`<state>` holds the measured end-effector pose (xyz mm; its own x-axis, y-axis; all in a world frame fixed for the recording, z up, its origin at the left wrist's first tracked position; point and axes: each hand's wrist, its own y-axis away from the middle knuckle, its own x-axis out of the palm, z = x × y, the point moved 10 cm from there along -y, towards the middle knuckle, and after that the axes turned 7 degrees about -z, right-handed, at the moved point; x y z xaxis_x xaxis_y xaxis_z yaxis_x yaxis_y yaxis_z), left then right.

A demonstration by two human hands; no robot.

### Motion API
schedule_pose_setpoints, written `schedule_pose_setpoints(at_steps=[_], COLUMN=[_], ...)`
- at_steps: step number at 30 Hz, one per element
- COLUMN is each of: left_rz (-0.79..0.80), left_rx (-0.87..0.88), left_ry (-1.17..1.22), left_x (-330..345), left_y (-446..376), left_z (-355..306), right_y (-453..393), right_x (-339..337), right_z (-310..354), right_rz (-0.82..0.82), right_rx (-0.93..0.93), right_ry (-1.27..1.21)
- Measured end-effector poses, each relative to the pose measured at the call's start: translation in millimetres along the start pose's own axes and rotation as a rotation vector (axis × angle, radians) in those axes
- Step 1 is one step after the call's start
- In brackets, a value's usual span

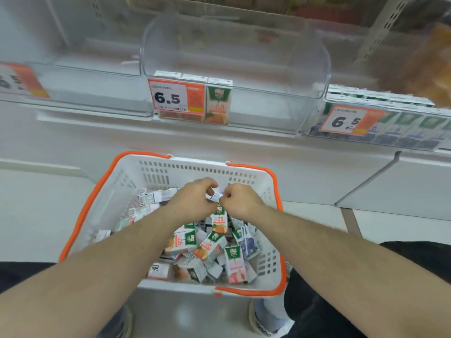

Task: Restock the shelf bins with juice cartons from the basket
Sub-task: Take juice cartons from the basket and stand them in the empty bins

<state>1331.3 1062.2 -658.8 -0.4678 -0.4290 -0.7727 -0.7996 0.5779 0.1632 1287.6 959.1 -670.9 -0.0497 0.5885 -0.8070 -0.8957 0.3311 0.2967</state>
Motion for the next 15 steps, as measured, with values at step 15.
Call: schedule_pose_setpoints(at_steps=[15], left_rz=[0.390], left_rx=[0.122], left_ry=[-0.696], left_x=[89], left_y=[16], left_z=[104], right_y=[4], right_x=[120], right_z=[-64], right_rz=[0.338], right_rx=[0.252], right_ry=[0.100])
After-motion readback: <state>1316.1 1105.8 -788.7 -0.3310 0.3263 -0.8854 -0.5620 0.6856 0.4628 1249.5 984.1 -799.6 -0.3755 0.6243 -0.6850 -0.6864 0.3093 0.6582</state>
